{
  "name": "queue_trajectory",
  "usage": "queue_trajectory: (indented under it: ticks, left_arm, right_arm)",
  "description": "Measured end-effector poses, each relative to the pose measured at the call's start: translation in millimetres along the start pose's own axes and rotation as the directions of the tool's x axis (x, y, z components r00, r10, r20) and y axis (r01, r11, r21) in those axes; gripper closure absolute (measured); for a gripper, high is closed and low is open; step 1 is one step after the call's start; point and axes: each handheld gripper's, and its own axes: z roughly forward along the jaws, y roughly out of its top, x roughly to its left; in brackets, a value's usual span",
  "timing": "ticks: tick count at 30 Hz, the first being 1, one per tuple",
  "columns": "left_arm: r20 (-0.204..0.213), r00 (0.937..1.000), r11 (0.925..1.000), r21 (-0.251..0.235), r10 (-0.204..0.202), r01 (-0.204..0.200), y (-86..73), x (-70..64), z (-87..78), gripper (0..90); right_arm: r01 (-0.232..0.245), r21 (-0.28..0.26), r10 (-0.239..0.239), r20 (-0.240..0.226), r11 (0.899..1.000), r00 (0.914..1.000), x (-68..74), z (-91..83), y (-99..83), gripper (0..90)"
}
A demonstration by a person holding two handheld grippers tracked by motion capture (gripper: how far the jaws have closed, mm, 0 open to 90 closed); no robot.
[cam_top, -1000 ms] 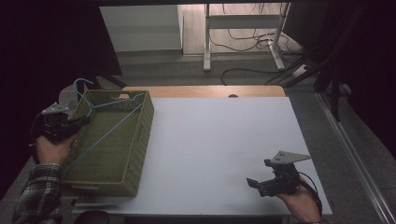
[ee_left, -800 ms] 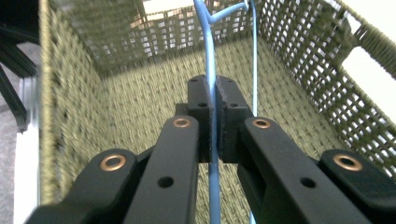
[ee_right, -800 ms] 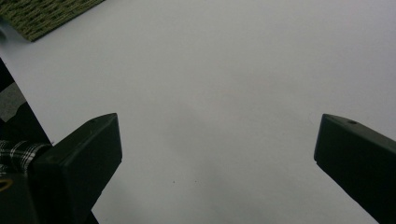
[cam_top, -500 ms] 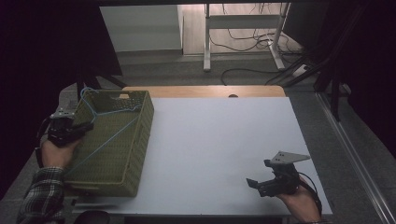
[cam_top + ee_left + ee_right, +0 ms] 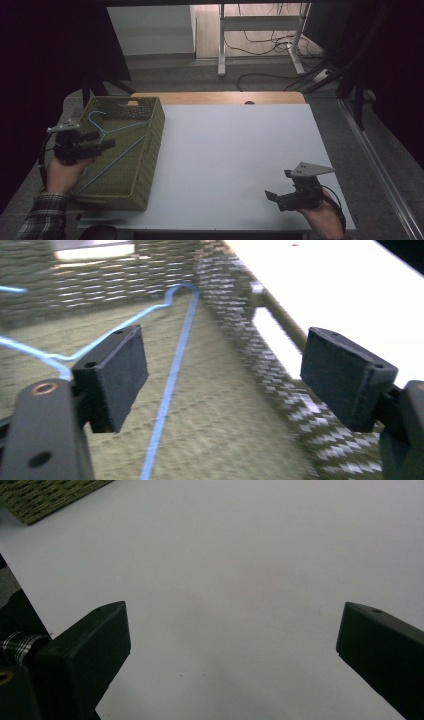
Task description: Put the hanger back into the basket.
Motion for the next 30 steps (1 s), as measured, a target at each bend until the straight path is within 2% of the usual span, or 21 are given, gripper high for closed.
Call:
queue_trajectory:
  ticks: [5,8,10,15,18,22,25,30]
  left_arm:
    - [0.066,0.9976,0.9998,-0.008,0.021,-0.021,-4.0,-21.0,-6.5,9.8]
    - [0.11,0.9935,0.9994,-0.024,0.027,-0.025,-10.0,-35.6,-10.3,7.5]
    - [0.12,0.9925,0.9993,-0.031,0.023,-0.019,-14.5,-43.9,-11.3,7.4]
    - [0.154,0.987,0.9985,-0.034,0.047,-0.043,-26.4,-63.9,-10.8,4.6]
    - [0.158,0.9846,0.9965,-0.048,0.075,-0.069,-32.7,-74.2,-9.8,3.2]
    - [0.125,0.9837,0.9912,-0.048,0.129,-0.124,-43.0,-88.6,-6.6,1.2]
    - [0.138,0.9814,0.9909,-0.041,0.133,-0.128,-50.1,-93.7,-2.1,1.1]
    - [0.127,0.9806,0.9887,-0.028,0.149,-0.147,-59.2,-100.1,5.8,1.0]
  right_arm:
    - [0.004,-0.008,-0.004,0.017,1.0,0.9998,1.4,-3.3,0.5,0.5]
    - [0.002,-0.014,-0.002,0.02,1.0,0.9998,1.6,-4.6,-0.1,0.1]
    - [0.0,-0.017,0.0,0.023,1.0,0.9997,1.2,-5.2,-1.1,0.0]
    - [-0.007,-0.026,0.008,0.034,1.0,0.9994,0.4,-7.7,-3.3,0.0]
    - [-0.014,-0.035,0.016,0.043,0.999,0.9989,-1.3,-9.5,-4.9,0.0]
    - [-0.026,-0.044,0.028,0.054,0.999,0.9981,-3.7,-11.6,-7.1,0.0]
    - [-0.031,-0.04,0.033,0.067,0.999,0.9972,-4.6,-12.3,-9.2,0.0]
    - [-0.031,-0.027,0.033,0.074,0.999,0.9967,-6.1,-10.8,-12.3,0.0]
